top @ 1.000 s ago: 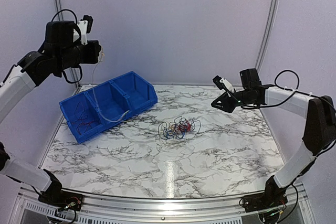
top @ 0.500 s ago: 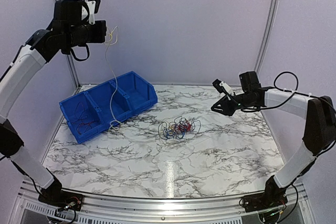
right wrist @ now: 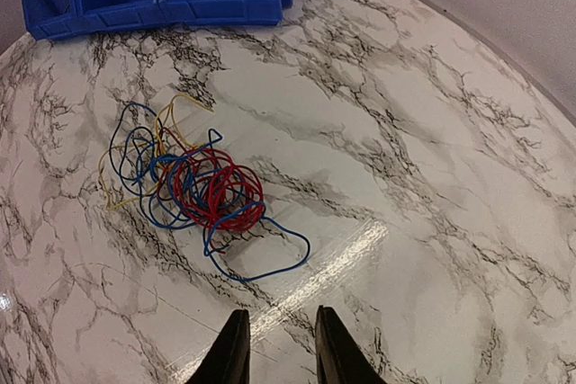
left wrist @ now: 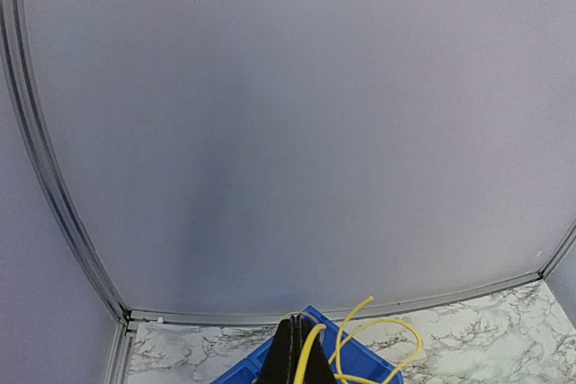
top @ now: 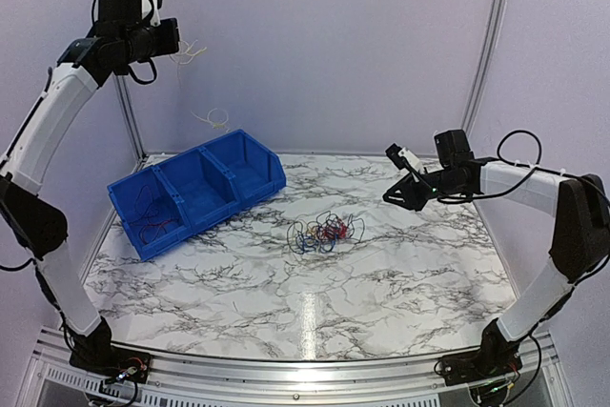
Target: Untangle the cables
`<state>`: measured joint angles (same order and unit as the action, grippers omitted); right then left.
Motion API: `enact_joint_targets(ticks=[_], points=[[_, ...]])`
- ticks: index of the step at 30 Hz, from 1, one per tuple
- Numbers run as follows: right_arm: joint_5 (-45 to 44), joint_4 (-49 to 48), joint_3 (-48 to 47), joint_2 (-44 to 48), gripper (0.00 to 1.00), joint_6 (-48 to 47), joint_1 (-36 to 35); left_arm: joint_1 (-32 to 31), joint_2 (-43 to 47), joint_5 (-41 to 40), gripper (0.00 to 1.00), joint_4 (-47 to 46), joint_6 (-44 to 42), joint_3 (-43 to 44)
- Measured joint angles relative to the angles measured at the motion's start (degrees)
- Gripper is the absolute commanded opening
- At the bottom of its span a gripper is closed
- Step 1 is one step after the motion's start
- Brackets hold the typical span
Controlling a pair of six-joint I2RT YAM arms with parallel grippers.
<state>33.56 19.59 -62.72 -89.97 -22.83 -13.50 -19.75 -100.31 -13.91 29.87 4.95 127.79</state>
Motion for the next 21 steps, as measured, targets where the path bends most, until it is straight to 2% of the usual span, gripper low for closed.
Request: enact_joint_targets(ticks=[14, 21], points=[[0.0, 0.26, 0.0, -0.02, 0.26, -0.87, 0.0, 1.25, -2.16, 1.42, 0.0, -0.02, 0.31, -1.51], [0.02, 0.59, 0.0, -0.02, 0.27, -1.03, 0.0, 1.6, 1.27, 0.85, 0.0, -0.35, 0.09, -7.41]])
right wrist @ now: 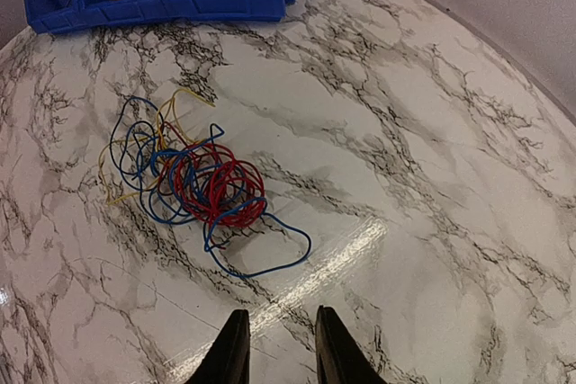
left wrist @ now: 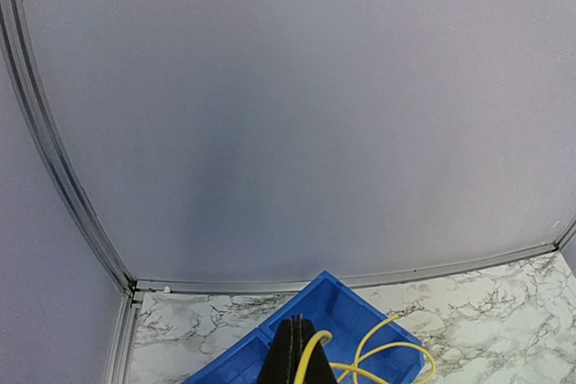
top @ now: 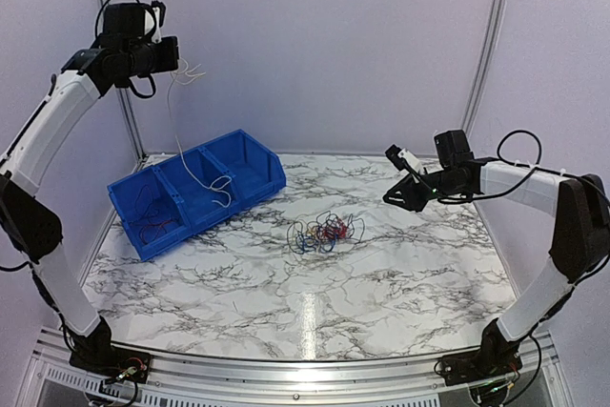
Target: Untangle the cables
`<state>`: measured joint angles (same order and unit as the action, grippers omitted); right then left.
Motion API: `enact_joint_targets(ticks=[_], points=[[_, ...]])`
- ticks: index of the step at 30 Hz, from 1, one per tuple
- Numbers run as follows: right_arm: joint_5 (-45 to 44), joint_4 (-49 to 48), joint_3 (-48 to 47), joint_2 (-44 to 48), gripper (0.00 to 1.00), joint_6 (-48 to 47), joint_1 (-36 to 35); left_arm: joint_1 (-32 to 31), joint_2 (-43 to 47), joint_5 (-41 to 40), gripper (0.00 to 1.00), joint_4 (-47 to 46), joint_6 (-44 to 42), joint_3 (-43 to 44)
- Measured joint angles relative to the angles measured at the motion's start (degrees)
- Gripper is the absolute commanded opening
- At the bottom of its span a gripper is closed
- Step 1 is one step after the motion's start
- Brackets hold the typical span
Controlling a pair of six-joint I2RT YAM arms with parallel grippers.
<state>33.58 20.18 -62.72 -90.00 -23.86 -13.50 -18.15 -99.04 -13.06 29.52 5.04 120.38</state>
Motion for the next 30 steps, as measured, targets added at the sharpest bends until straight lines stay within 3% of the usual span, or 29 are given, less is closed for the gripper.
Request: enact_joint_targets(ticks=[8, 21, 30], points=[[0.39, 0.07, 0.0, 0.0, 0.27, -0.11, 0.0, 0.55, 2.34, -0.24, 0.0, -0.33, -0.48, -9.73], [0.42, 0.44, 0.0, 0.0, 0.27, -0.26, 0.0, 2.89, 1.95, -0.85, 0.0, -1.81, -0.98, -13.38], [0.72, 0.59, 0.0, -0.74, 0.27, -0.94, 0.0, 2.86, -4.59, 4.83, 0.0, -2.6, 1.75, -23.65]])
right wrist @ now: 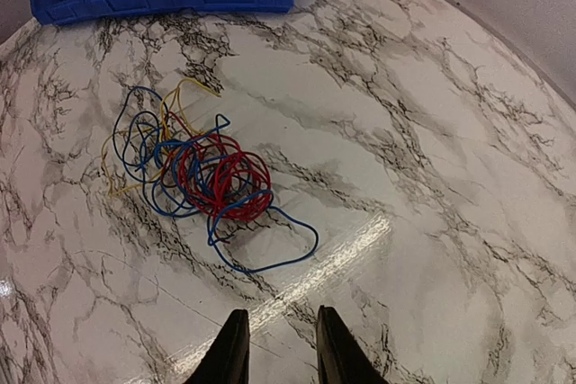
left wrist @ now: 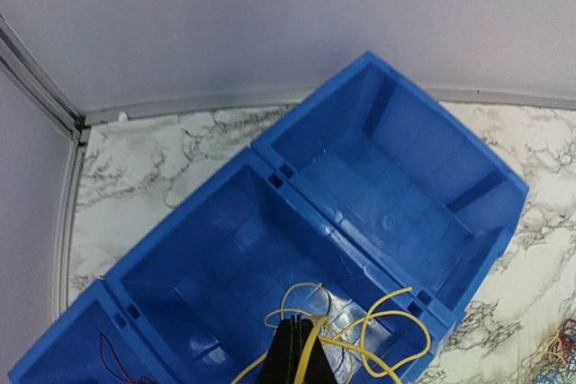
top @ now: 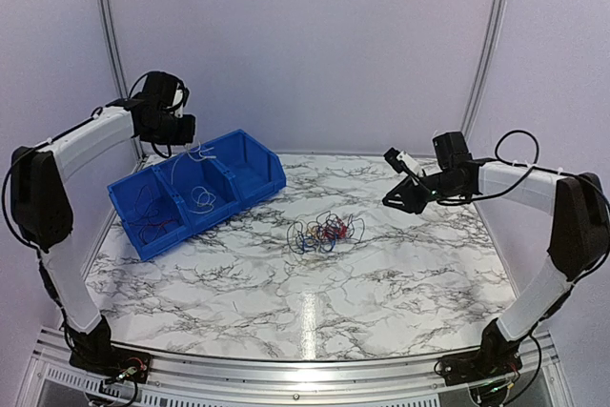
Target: Untangle the cables
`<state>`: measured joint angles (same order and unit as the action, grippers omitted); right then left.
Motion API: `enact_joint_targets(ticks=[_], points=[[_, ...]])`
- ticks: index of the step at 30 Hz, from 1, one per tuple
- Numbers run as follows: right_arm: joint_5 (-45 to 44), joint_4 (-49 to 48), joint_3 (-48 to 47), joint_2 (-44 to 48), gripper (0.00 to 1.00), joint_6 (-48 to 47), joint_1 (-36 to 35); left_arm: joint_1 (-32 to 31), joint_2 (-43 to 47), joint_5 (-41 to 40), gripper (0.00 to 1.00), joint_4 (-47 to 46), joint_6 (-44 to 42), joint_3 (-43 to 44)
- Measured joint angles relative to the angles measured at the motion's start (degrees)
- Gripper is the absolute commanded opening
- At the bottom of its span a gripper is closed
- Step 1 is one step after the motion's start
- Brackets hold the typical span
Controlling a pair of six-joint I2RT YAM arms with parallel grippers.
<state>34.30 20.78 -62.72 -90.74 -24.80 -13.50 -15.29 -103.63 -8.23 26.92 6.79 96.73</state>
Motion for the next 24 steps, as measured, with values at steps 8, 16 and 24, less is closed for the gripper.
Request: enact_joint_targets(ticks=[8, 16, 24], points=[[0.17, 0.57, 0.0, -1.14, 0.27, -0.63, 0.0, -0.02, -5.7, 3.32, 0.0, 0.02, 1.84, -5.62], [0.2, 1.16, 0.0, -2.29, 0.27, -0.79, 0.0, -0.02, -8.57, 2.73, 0.32, 0.04, 2.82, -6.14], [0.2, 1.18, 0.0, -2.29, 0.27, -0.83, 0.0, -0.02, -6.19, 1.62, 0.4, -0.04, 4.17, -7.34]])
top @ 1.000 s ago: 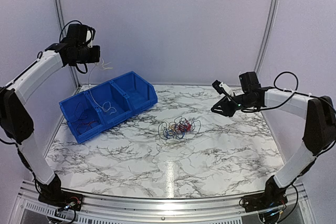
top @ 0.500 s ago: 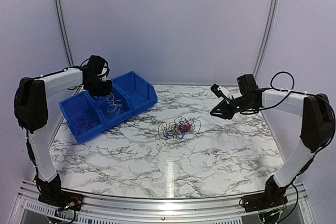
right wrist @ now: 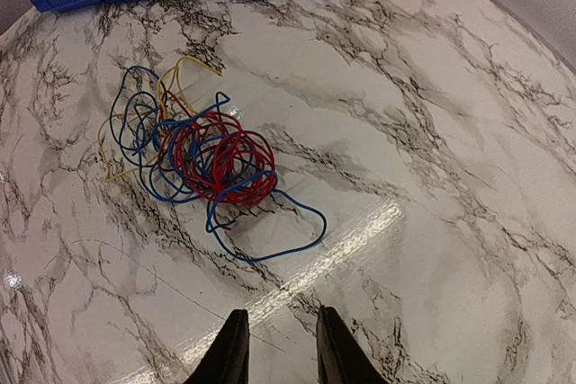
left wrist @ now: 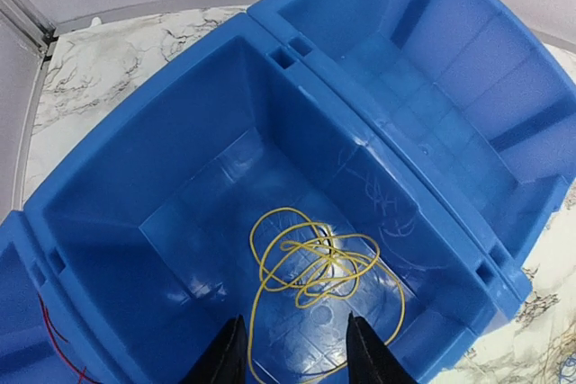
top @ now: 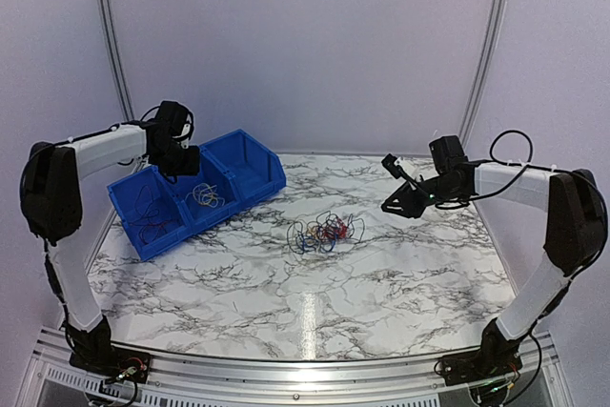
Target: Untangle the cables
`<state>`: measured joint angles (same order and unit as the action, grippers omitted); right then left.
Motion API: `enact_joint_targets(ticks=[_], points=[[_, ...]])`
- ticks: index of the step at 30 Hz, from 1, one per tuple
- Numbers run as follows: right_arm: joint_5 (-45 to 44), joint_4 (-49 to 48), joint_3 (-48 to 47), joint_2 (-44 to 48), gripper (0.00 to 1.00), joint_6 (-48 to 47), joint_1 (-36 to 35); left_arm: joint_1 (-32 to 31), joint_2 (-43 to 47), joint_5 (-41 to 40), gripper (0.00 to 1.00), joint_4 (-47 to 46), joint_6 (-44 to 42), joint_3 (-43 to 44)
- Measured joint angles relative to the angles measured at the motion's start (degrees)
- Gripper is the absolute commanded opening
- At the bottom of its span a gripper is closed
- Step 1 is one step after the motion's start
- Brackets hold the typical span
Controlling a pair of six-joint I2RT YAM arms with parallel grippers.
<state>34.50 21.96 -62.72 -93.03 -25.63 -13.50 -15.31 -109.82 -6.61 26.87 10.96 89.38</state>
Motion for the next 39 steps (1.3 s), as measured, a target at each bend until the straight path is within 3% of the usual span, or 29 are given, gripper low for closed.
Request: enact_joint_targets(ticks=[6, 13, 16, 25, 32, 35, 39], points=[[0.0, 0.04, 0.0, 0.0, 0.28, -0.15, 0.0, -2.56, 11.69, 2.93, 0.42, -3.45, -1.38, -6.8], [0.07, 0.02, 0.0, 0.0, 0.28, -0.17, -0.15, -22.16, 23.23, 4.02, 0.44, -11.26, -5.38, -9.84], [0.04, 0.02, 0.0, 0.0, 0.28, -0.26, -0.42, -26.49, 23.8, 4.42, 0.45, -14.47, -4.24, -12.46], [-0.11, 0.02, 0.0, -0.09, 0.29, -1.38, -2.34, -33.86, 10.56, 0.5, 0.46, -19.02, 1.22, -20.2], [-0.17, 0.48, 0.0, -1.07, 0.3, -2.23, -4.09, -34.58, 2.56, 1.22, 0.44, -25.24, 5.25, -20.98], [-0.2, 0.81, 0.0, -1.25, 0.31, -2.54, -4.31, -34.56, -0.15, 1.18, 0.38, -27.43, 6.62, -20.55], [-0.2, 0.98, 0.0, -1.27, 0.31, -2.78, -4.35, -34.56, -3.56, 0.59, 0.18, -28.72, 7.69, -18.8]])
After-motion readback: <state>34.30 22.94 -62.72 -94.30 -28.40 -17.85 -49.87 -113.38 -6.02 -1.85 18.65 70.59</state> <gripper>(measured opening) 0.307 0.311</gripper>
